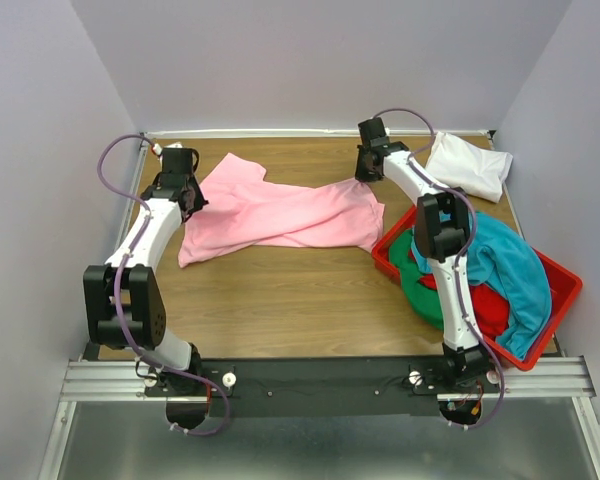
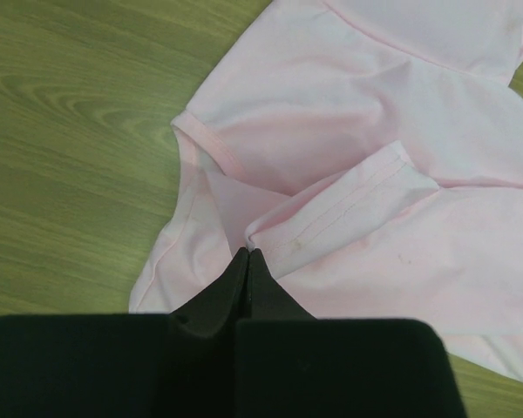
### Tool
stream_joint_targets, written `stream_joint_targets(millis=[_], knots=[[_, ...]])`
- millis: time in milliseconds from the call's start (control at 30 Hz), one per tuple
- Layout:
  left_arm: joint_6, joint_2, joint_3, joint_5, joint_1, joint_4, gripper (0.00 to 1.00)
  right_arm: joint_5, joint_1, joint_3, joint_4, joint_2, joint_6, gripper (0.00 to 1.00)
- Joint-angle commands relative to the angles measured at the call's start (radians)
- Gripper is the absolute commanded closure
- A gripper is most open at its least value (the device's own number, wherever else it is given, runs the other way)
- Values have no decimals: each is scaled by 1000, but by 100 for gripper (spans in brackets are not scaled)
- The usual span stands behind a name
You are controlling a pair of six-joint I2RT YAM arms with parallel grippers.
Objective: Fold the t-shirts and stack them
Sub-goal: Flatten the tshirt out
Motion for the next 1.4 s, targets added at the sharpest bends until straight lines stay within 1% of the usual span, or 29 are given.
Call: stream_joint_targets(millis=[0, 133, 233, 267, 333, 433, 467, 567, 600, 667, 700, 733, 767, 833, 867, 933, 967, 1033, 1067, 1100, 1133, 1167, 1200, 1233, 1267, 1367], knots=[[12, 13, 76, -15, 12, -13, 100, -17, 0, 36, -12, 34, -8, 97], [29, 30, 147, -25, 16, -16, 100, -21, 0, 54, -12, -9, -11, 98], [41, 44, 247, -37, 16, -33, 100, -20, 0, 82, -12, -52, -23, 98], [44, 51, 312, -40, 43, -37, 100, -20, -2, 97, -12, -87, -25, 99], [57, 60, 389, -49, 58, -53, 100, -20, 0, 119, -13, -124, -27, 99], [81, 80, 556, -67, 68, -68, 100, -30, 0, 166, -12, -191, -28, 99], [89, 91, 643, -71, 71, -74, 100, -43, 0, 181, -12, -225, -30, 99], [124, 102, 773, -69, 79, -87, 100, -64, 0, 231, -12, -276, -39, 99], [133, 99, 838, -68, 79, -77, 100, -72, 0, 237, -10, -312, -42, 99], [147, 67, 879, -68, 79, -53, 100, -73, 0, 246, -9, -358, -46, 99], [152, 48, 888, -65, 79, -15, 100, -79, -2, 244, -7, -407, -53, 99], [158, 25, 882, -61, 79, 7, 100, -83, -2, 231, -1, -432, -56, 99], [173, -54, 853, -51, 79, 59, 100, -96, 1, 203, 11, -487, -69, 99], [190, -83, 807, -45, 79, 108, 100, -112, 3, 186, 20, -513, -73, 99], [198, -146, 779, -43, 79, 133, 100, -121, 4, 145, 36, -571, -79, 99], [221, -211, 695, -48, 79, 192, 100, -130, 17, 96, 49, -627, -102, 99], [227, -276, 670, -49, 79, 208, 100, -132, 21, 47, 56, -691, -111, 99], [250, -340, 592, -51, 79, 248, 100, -135, 32, -13, 68, -757, -131, 99], [259, -402, 568, -52, 79, 261, 100, -136, 40, -38, 85, -785, -134, 99], [265, -438, 513, -51, 79, 297, 100, -139, 47, -94, 91, -847, -138, 99], [282, -472, 479, -43, 79, 323, 100, -142, 58, -120, 109, -877, -140, 99], [287, -539, 447, -40, 79, 346, 100, -139, 63, -149, 120, -901, -143, 99], [287, -565, 399, -46, 79, 378, 100, -141, 69, -189, 128, -952, -142, 99], [288, -588, 384, -51, 79, 383, 100, -138, 81, -205, 140, -970, -142, 99], [287, -616, 377, -55, 79, 384, 100, -136, 87, -213, 145, -989, -140, 99], [297, -630, 373, -51, 79, 377, 100, -127, 101, -219, 157, -1027, -123, 99]])
